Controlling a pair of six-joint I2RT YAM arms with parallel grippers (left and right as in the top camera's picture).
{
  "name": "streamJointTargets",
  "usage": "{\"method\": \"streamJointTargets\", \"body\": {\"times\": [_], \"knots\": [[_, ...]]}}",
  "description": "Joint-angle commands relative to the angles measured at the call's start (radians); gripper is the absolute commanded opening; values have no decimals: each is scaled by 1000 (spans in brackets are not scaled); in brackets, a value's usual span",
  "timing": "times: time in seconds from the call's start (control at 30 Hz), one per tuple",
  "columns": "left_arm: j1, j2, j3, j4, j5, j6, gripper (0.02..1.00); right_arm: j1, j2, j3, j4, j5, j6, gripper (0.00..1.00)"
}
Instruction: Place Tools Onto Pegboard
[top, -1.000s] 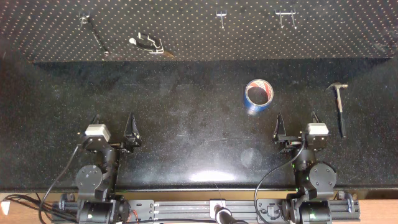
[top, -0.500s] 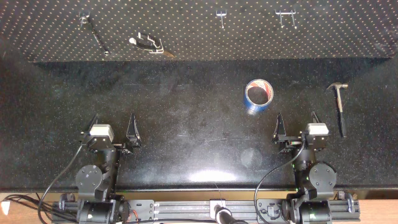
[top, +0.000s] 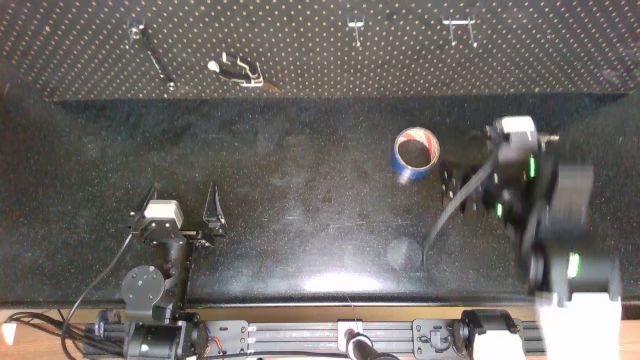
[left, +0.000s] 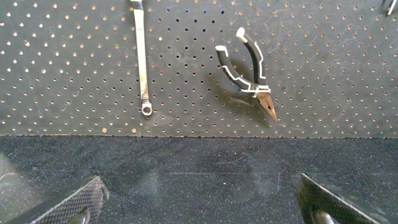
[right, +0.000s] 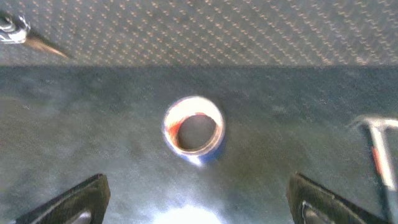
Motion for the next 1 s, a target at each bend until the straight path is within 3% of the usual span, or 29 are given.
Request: {"method": "streamJointTargets", "body": {"times": [0.03,0.13,0.23,0.3,0.43,0.73,0.83,0.9,1.0], "knots": [[2,-10,-2,-8,10,16,996,70,508,367,-268,-106,-23,930],[2,-10,-2,-8,10,16,996,197,780,553,-378,-102,-20,930],[2,-10,-2,-8,10,16,996,272,925,577,-436,-78,19,932],[2,-10,-2,-8,10,16,996,280,986,577,-445,6,107,934],[2,-10,-2,-8,10,16,996,272,1044,577,-387,14,188,930],[2,-10,-2,-8,10,16,993,230,1155,577,-238,32,225,921],[2,-10,-2,-8,10,16,993,234,1158,577,-238,32,244,787],[2,-10,-2,-8,10,16,996,241,1159,577,-242,32,248,463],[2,-10,-2,-8,10,16,993,243,1162,575,-247,32,248,428]]}}
